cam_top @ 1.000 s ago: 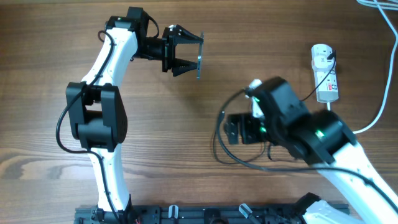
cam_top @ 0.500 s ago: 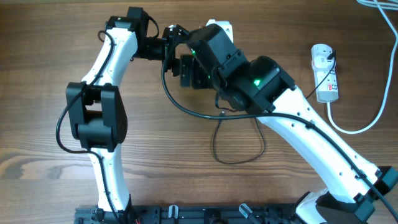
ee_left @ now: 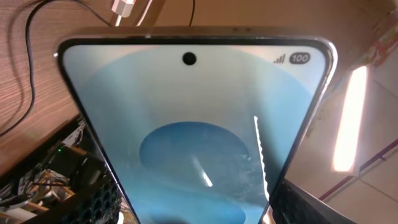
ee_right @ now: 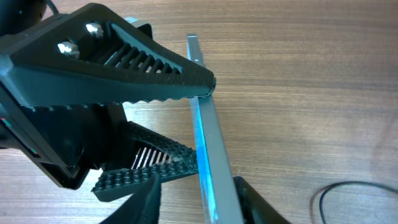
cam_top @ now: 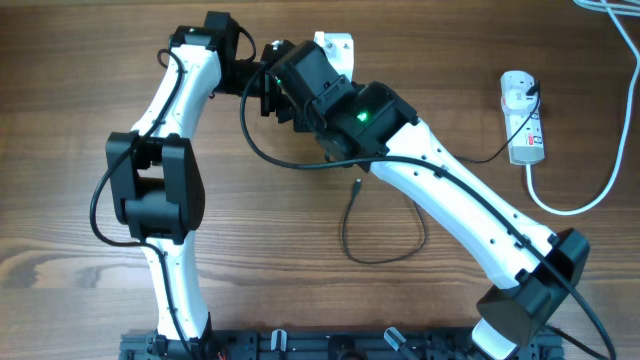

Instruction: Plug charger to phone and switch on socket

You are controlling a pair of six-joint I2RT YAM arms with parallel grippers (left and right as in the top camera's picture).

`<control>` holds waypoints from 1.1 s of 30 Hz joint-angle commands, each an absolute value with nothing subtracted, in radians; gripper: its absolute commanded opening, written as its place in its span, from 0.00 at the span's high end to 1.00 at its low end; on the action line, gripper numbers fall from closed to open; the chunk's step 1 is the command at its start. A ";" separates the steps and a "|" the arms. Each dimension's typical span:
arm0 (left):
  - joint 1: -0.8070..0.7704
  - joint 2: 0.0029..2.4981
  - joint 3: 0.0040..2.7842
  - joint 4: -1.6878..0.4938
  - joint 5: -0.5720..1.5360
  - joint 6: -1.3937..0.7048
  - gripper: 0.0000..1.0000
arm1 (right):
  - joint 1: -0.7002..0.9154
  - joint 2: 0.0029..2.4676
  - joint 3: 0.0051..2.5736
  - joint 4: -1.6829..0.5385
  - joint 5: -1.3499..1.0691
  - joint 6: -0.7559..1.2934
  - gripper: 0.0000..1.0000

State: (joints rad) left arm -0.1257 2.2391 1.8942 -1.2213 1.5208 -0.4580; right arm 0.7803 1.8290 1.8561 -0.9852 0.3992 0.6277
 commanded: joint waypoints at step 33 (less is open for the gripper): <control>-0.120 2.204 1.892 -1.212 1.452 -0.456 0.00 | 0.784 1.704 1.879 -1.008 0.635 1.294 0.96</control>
